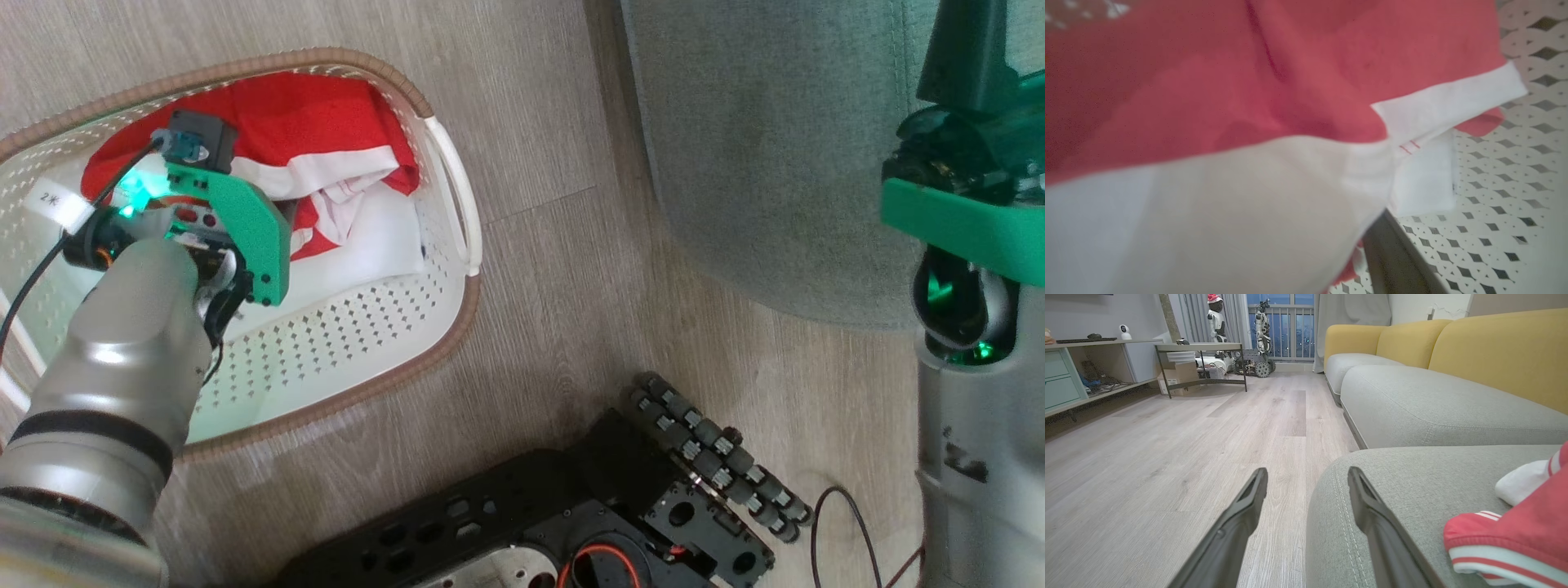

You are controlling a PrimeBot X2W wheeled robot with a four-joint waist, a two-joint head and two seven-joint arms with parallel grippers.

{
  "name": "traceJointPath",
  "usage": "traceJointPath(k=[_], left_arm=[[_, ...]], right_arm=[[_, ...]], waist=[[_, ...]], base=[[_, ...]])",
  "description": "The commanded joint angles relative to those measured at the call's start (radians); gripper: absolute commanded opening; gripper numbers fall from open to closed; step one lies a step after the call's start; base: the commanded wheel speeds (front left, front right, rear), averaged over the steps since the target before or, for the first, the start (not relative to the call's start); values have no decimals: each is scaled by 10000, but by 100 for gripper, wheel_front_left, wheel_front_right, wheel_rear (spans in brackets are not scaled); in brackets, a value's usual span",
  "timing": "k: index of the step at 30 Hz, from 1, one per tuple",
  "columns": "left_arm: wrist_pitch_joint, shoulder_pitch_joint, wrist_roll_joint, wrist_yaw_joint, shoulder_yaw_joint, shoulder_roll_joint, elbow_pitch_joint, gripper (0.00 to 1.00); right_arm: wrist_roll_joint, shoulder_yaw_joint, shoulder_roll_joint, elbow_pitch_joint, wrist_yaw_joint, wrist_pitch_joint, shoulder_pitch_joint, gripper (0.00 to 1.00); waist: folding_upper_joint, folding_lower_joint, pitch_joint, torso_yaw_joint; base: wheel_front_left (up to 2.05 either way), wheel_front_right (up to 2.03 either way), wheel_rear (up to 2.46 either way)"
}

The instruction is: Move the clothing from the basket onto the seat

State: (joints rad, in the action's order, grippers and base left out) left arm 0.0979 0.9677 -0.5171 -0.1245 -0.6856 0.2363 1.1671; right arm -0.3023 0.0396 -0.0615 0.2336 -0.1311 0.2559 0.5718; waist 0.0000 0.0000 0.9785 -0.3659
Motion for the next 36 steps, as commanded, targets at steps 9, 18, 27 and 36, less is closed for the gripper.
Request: traceJointPath(k=[9,18,27,36], left_arm=[[-81,-264,-661,-61,-490,190,-168,0],[-462,-756,-1353,-61,-1166,93,-629,0],[-1414,-1650,-2345,-61,-1952,-274,-1326,0],[-2520,-2469,-3097,-61,-2817,-490,-2084,0]], right_arm=[[-57,86,111,238,4,59,-148,100],[55,49,112,65,4,59,-155,100],[461,-84,69,-260,4,59,-587,100],[397,-179,-345,-766,4,59,-1366,100]], waist=[[0,0,-245,103],[0,0,-1157,351],[0,0,-2987,849],[0,0,-5032,1573]], base=[[0,0,0],[0,0,0],[0,0,0],[0,0,0]])
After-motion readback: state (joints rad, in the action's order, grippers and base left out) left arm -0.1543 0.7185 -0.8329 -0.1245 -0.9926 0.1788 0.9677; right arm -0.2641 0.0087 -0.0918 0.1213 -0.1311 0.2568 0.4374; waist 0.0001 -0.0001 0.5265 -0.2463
